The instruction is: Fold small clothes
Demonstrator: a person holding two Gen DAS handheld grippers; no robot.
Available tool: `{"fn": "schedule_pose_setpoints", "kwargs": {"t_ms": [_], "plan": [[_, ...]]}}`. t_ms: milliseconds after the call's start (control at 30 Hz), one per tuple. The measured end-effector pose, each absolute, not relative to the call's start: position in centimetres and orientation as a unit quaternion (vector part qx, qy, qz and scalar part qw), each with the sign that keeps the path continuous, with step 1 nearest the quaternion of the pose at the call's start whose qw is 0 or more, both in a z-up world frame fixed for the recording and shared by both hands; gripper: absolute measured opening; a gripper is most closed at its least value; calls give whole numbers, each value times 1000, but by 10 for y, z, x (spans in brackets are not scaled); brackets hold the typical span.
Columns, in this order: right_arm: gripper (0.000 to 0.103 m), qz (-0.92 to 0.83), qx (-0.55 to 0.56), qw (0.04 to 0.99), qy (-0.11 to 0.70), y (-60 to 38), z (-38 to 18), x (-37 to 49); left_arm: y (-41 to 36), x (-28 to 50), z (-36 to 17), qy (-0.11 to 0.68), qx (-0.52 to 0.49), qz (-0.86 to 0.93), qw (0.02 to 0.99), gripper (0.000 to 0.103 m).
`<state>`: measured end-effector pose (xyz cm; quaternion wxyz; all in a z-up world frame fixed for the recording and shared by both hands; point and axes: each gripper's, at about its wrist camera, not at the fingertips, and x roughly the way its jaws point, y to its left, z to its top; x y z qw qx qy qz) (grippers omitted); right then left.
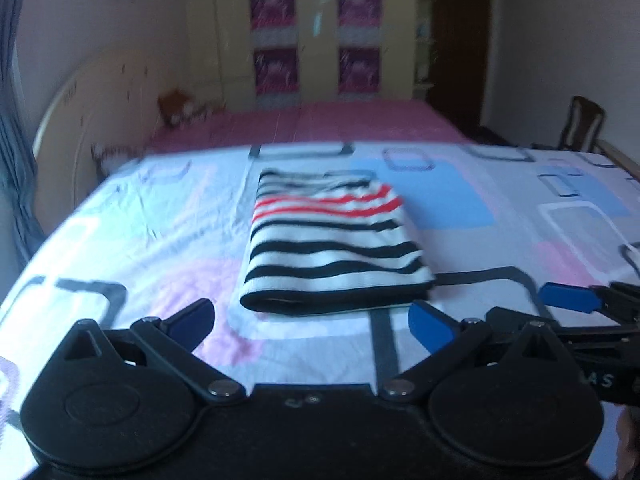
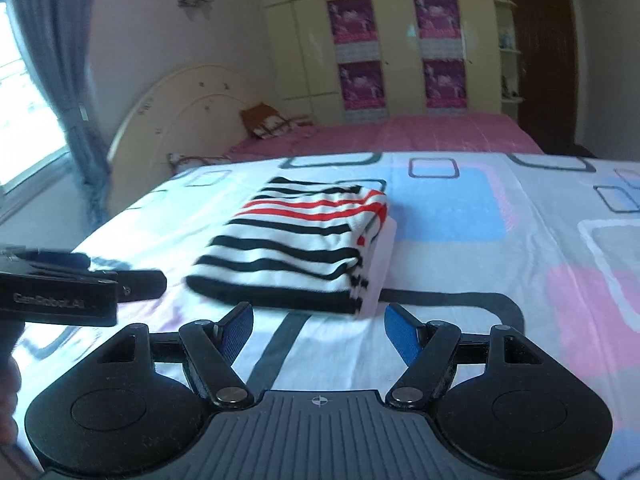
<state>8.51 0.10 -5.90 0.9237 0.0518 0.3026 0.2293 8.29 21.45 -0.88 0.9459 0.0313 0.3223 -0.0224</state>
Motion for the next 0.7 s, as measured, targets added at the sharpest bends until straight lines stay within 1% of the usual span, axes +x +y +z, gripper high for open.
{"fn": "schedule_pose_setpoints", "kwargs": {"t_ms": [100,167,200,233,267,300,467,700], "plan": [[72,237,40,928,286,-8,-40,47,212,39,12,290,26,-21,956,103],[72,234,40,932,273,-14,-29,27,212,19,21,289,12,-23,957,103],[75,230,42,935,266,-18,-23,18,213,12,25,292,6,-20,956,103],[81,225,46,938,260,-21,-17,8,213,6,28,295,4,-16,956,103],[96,220,50,942,250,-24,-12,0,212,-1,31,298,3,-9,955,103],[100,215,50,947,234,-28,-5,-12,212,-5,33,302,5,-2,953,103],[100,197,45,959,197,-34,14,-38,208,-27,41,307,2,8,952,103],[100,184,55,962,192,-42,20,-51,201,-53,51,286,1,17,958,103]]}}
